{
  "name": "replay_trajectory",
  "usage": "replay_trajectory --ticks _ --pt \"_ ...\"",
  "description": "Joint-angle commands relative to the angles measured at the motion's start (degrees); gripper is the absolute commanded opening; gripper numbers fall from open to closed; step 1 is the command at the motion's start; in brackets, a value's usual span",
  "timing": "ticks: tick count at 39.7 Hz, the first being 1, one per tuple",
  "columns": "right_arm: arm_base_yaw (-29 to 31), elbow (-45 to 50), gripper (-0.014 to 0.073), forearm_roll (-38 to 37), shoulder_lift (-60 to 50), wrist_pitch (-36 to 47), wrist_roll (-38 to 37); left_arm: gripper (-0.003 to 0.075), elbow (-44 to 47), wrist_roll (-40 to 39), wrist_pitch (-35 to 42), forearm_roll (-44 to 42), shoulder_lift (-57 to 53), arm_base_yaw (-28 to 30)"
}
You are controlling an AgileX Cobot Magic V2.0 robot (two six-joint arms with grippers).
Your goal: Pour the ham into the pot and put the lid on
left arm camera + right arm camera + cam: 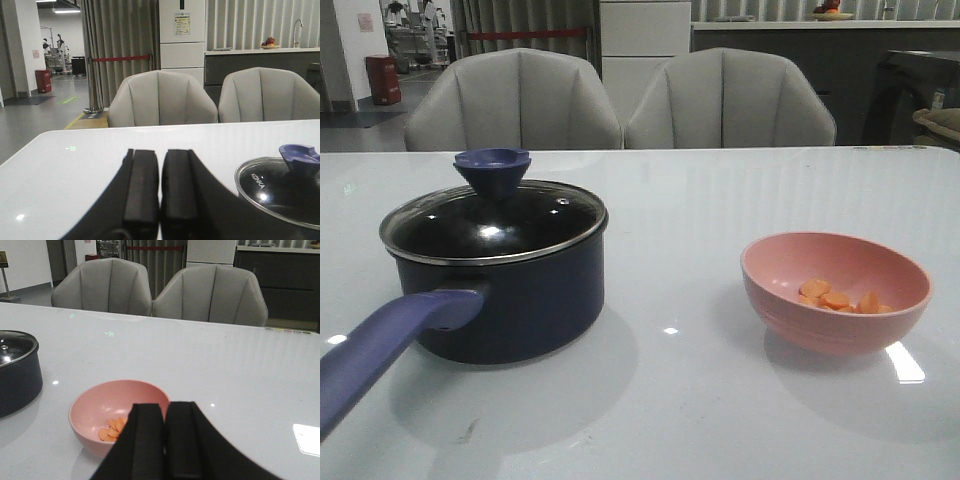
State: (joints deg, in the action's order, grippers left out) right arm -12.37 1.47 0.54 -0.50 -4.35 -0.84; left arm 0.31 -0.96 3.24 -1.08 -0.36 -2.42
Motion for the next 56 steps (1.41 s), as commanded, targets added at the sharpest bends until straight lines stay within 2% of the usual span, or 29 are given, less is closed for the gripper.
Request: replay_trajectory --ticks 1,35,46,51,56 --pt "0.44 0.6 0.0137 -0.54 -1.08 4.87 -0.15 0.0113 1.9 0.01 4.37 0.25 -1.1 -0.19" --pt "0.44 0.6 0.0137 -0.54 -1.08 4.87 -0.15 0.0113 1.9 0.01 4.48 0.25 -1.1 -0.19" --pt "0.44 0.6 0.0137 -0.54 -1.08 4.87 -0.15 0.0113 -0.83 0.01 11.13 1.38 -1.1 -0.19" --pt "0.44 0.6 0.0137 -0.54 -1.08 4.87 -0.15 0.0113 -8.52 0.01 6.27 1.08 -0.16 -0.19" --pt "0.44 0.6 0.0137 -0.54 -1.08 4.87 -0.15 0.0113 -17.51 0.01 -5.1 1.08 4.14 -0.19"
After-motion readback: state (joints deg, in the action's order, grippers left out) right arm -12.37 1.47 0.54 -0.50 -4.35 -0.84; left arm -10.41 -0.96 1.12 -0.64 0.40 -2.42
